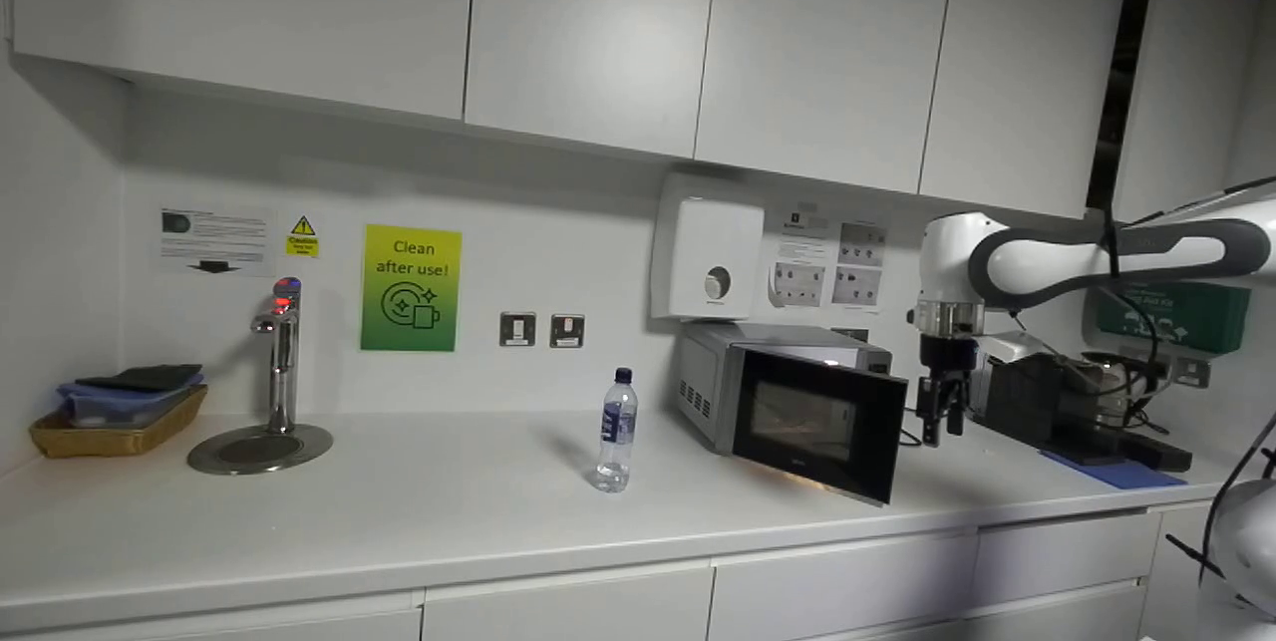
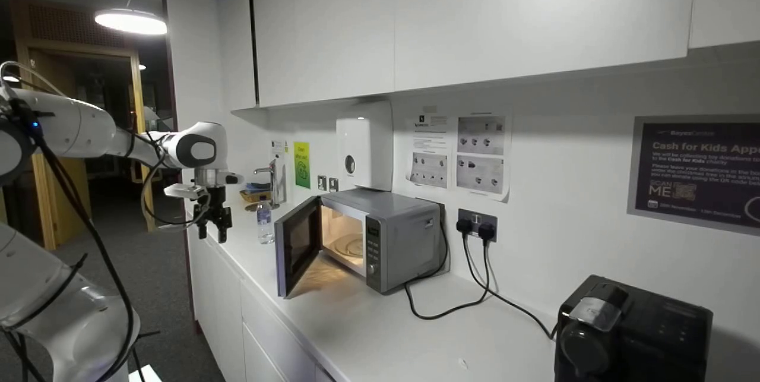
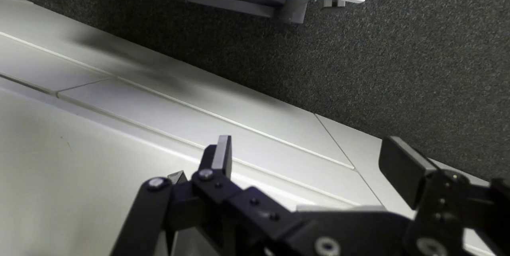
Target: Close the microwave door
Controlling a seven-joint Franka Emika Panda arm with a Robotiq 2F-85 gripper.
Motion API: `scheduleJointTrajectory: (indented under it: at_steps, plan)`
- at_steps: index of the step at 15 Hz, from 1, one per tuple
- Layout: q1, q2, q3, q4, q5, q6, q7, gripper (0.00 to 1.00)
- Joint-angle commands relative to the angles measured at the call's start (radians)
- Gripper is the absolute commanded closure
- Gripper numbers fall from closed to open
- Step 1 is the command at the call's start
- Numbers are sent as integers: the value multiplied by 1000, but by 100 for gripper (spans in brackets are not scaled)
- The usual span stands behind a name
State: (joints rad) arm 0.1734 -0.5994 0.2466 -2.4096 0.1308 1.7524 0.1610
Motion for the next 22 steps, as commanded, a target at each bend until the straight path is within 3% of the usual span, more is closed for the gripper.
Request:
scheduleJointTrajectory:
  at_steps: [1,9,15,22]
  plan:
    - [1,29,19,21,-45,57,5,0]
    - [8,-15,-35,-8,-151,179,-108,0]
    - [40,-18,-119,-41,-72,320,-259,0]
    - [79,7,-180,-58,30,375,-403,0]
